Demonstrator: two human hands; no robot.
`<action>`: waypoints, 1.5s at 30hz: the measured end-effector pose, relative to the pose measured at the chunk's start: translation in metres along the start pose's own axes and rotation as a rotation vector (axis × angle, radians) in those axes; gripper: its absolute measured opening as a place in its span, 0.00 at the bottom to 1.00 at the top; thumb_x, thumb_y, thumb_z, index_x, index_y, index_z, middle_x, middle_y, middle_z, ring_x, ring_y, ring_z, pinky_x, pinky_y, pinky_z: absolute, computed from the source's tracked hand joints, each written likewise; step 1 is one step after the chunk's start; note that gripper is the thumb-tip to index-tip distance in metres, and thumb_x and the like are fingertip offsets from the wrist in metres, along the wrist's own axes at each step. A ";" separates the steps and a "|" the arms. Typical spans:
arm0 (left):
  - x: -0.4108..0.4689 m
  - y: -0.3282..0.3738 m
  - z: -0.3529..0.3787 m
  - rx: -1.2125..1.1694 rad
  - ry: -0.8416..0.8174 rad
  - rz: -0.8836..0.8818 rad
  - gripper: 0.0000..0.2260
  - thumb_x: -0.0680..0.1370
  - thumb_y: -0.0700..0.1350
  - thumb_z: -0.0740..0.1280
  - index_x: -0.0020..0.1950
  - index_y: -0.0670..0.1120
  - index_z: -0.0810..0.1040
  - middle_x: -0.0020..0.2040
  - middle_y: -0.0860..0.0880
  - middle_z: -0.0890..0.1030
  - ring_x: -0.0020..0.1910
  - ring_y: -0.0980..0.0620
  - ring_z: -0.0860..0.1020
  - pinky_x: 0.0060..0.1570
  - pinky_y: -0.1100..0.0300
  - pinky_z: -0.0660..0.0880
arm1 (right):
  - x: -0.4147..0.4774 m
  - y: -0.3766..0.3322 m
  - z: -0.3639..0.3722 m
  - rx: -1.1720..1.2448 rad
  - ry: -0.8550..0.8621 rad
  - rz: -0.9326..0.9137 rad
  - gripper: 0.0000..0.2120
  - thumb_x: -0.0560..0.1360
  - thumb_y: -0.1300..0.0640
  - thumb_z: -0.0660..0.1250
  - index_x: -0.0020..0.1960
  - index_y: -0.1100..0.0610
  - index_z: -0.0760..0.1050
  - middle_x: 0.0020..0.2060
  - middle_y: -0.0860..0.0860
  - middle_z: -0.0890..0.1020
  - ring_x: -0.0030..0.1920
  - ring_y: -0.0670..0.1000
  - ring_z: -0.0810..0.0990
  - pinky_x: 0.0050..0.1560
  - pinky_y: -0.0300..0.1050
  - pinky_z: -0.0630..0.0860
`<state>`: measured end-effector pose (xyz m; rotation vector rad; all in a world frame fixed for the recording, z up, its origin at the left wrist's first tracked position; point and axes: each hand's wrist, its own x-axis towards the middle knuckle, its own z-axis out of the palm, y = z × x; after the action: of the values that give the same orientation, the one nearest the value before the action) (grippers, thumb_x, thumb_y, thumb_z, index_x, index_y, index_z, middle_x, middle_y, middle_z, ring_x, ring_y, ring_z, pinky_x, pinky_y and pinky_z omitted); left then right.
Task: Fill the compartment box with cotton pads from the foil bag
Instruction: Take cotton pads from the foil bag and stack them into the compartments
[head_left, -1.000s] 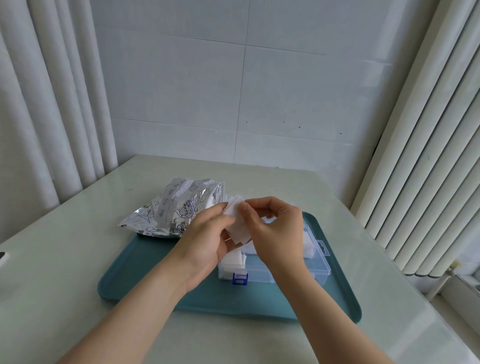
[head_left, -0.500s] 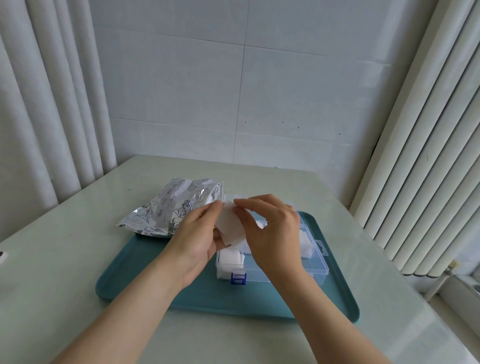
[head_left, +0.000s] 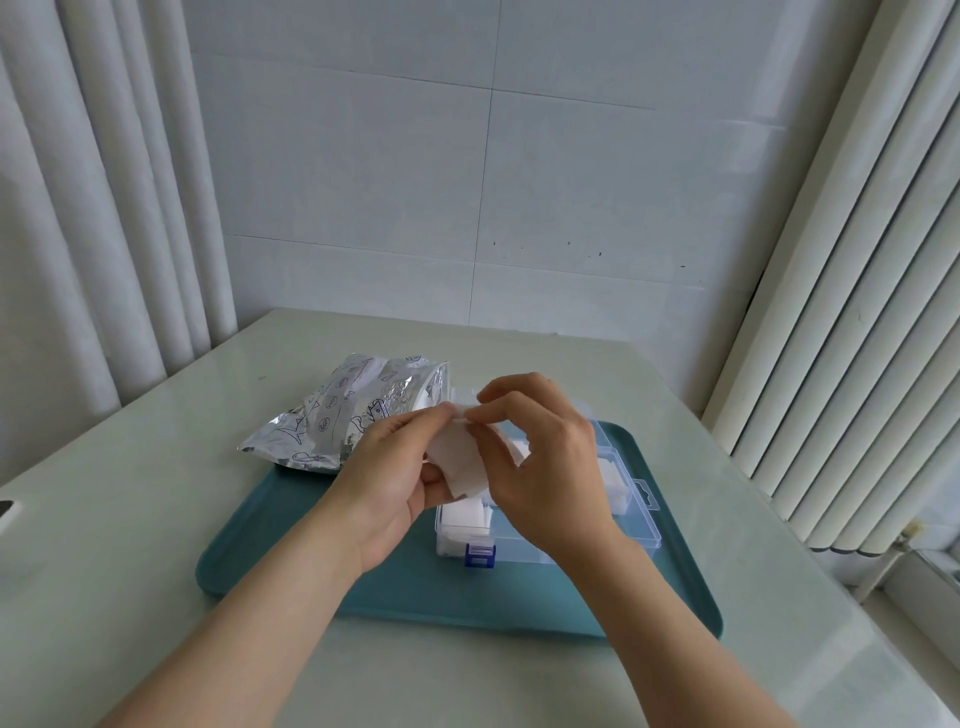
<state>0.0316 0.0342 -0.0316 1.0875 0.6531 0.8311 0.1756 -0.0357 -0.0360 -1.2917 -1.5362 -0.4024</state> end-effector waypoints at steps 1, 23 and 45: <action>-0.001 0.002 -0.001 -0.005 -0.007 -0.021 0.12 0.85 0.48 0.66 0.55 0.41 0.86 0.47 0.41 0.83 0.44 0.44 0.84 0.47 0.48 0.84 | 0.001 -0.003 -0.002 0.051 -0.030 0.045 0.07 0.75 0.67 0.74 0.48 0.56 0.84 0.49 0.46 0.83 0.52 0.49 0.81 0.51 0.36 0.74; 0.002 -0.002 -0.002 -0.041 -0.096 -0.179 0.18 0.88 0.49 0.60 0.64 0.38 0.83 0.58 0.36 0.85 0.54 0.41 0.86 0.52 0.45 0.85 | 0.004 -0.015 0.000 0.273 -0.079 0.651 0.06 0.75 0.56 0.74 0.44 0.45 0.86 0.38 0.41 0.86 0.45 0.42 0.84 0.50 0.48 0.82; 0.003 -0.002 -0.001 0.015 0.036 0.198 0.11 0.86 0.37 0.62 0.54 0.40 0.86 0.53 0.41 0.88 0.54 0.44 0.86 0.53 0.53 0.85 | 0.004 -0.010 0.001 0.504 -0.067 0.792 0.02 0.78 0.57 0.74 0.48 0.54 0.86 0.41 0.49 0.88 0.41 0.47 0.84 0.46 0.48 0.82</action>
<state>0.0332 0.0366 -0.0339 1.1663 0.5889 1.0197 0.1672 -0.0366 -0.0292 -1.3787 -0.9659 0.5064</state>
